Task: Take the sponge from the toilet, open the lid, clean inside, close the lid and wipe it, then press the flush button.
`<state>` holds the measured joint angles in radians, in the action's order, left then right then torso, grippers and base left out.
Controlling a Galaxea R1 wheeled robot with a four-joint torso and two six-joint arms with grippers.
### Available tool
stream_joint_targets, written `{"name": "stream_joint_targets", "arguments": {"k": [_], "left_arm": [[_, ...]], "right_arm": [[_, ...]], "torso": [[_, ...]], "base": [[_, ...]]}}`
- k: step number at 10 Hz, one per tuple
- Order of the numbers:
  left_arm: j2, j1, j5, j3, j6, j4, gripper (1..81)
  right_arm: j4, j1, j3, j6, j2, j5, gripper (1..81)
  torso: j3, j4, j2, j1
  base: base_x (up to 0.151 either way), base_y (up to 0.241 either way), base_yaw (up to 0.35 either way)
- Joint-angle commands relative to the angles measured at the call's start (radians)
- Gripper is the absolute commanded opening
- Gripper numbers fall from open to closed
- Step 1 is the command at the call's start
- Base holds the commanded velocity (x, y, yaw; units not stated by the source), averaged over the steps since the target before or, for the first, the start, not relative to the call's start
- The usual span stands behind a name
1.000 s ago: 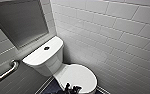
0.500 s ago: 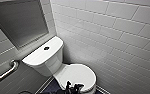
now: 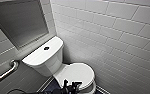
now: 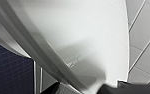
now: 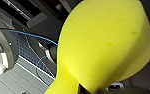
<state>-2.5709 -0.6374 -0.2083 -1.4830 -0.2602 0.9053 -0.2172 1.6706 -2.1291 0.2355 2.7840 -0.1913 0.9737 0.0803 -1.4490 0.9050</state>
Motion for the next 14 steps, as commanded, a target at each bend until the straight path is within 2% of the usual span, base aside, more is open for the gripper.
{"name": "stream_joint_targets", "arguments": {"k": [1,4,6,9,11,14], "left_arm": [[0.085,0.166,-0.124,0.085,-0.002,-0.036,81.1],[0.161,0.186,-0.224,0.208,-0.014,-0.039,81.1],[0.176,0.199,-0.282,0.259,-0.036,-0.039,81.1],[0.202,0.221,-0.310,0.279,-0.097,-0.040,81.1],[0.250,0.241,-0.312,0.279,-0.161,-0.062,81.1],[0.338,0.242,-0.349,0.276,-0.350,-0.176,81.1]], "right_arm": [[0.002,0.033,0.035,0.001,-0.015,0.092,1.0],[0.001,0.033,0.039,0.001,-0.018,0.090,1.0],[0.001,0.033,0.040,0.001,-0.018,0.090,1.0],[0.001,0.033,0.042,0.001,-0.018,0.090,1.0],[0.001,0.033,0.043,0.001,-0.019,0.090,1.0],[-0.004,0.033,0.049,-0.001,-0.025,0.090,1.0]], "torso": [[0.000,0.000,0.000,0.000],[0.000,0.000,0.000,0.000],[0.000,0.000,0.000,0.000],[0.000,0.000,0.000,0.000],[0.000,0.000,0.000,0.000],[0.000,0.000,0.000,0.000]], "base": [[0.000,0.000,0.000],[0.000,0.000,0.000],[0.000,0.000,0.000],[0.000,0.000,0.000],[0.000,0.000,0.000],[0.000,0.000,0.000]]}}
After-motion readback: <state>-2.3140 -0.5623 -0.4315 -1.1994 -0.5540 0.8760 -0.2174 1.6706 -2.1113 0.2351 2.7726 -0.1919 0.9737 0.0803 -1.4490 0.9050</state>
